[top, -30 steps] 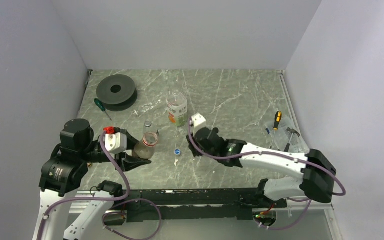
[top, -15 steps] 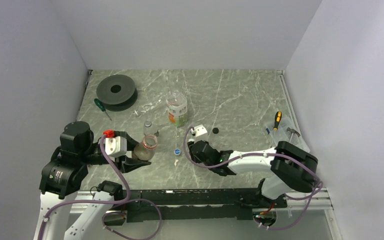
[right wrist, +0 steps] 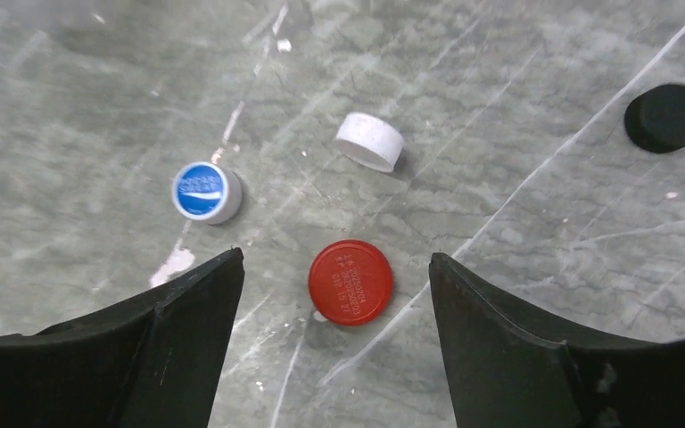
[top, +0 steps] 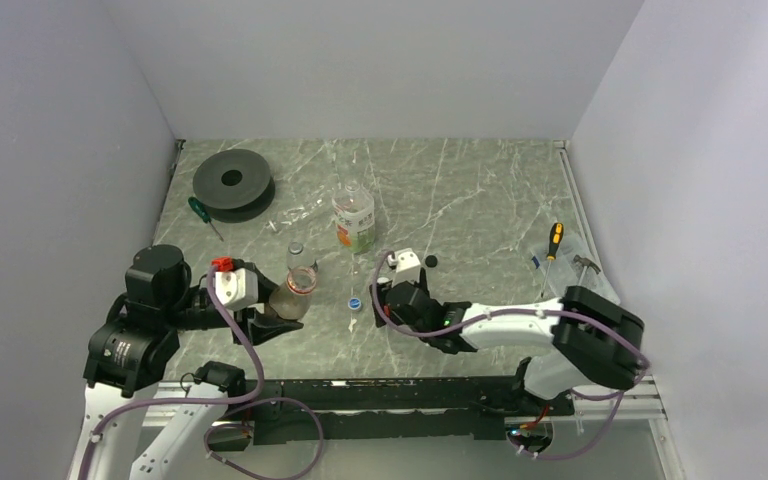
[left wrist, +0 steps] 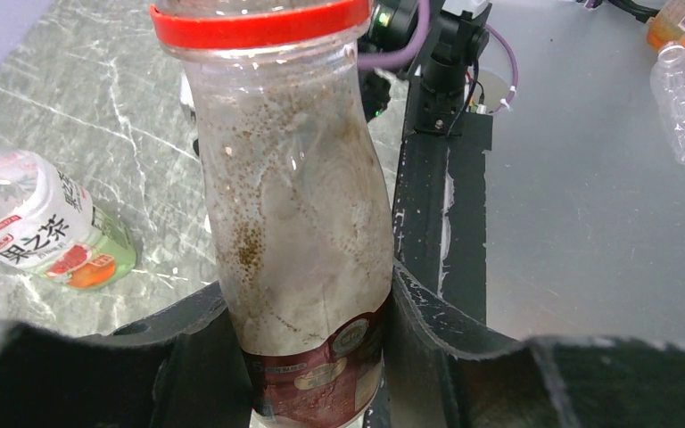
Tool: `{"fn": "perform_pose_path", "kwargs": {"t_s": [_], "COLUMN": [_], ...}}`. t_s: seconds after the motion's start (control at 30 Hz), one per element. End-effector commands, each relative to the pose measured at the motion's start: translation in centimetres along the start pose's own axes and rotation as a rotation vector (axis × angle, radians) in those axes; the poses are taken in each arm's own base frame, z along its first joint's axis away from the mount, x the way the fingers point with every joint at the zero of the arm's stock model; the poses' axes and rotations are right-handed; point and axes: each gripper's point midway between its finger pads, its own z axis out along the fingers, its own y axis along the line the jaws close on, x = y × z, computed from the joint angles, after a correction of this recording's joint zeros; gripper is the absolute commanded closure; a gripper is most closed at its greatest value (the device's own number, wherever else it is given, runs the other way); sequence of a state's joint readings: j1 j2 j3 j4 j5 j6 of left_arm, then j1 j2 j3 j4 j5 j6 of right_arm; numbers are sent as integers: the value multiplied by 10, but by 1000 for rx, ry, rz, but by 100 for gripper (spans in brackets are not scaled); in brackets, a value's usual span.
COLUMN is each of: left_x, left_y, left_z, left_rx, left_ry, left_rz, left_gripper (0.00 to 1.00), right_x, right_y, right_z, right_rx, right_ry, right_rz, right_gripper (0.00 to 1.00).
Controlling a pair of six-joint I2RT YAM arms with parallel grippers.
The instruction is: Unscrew the bottle caps
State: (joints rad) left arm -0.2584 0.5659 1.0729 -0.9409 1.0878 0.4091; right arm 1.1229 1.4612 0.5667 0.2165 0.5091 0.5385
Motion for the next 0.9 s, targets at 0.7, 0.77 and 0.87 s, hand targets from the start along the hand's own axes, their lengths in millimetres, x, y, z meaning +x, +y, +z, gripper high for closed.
{"fn": "perform_pose_path", "kwargs": {"t_s": [0.7, 0.77, 0.87], "left_x": [-11, -12, -11], "left_y": [11, 11, 11], "left_z": [5, 5, 4], "left_rx": [-29, -31, -34], "left_ry": [-55, -53, -48], "left_rz": [-44, -41, -40], "left_gripper": [84, 84, 84], "right_x": [-284, -282, -282], "right_y": [187, 202, 215], "right_z": [-288, -284, -275], "right_rx": [-1025, -1036, -1023], "right_ry": [-585, -574, -567], "right_rz": [-102, -124, -132], "right_gripper": [0, 0, 1]}}
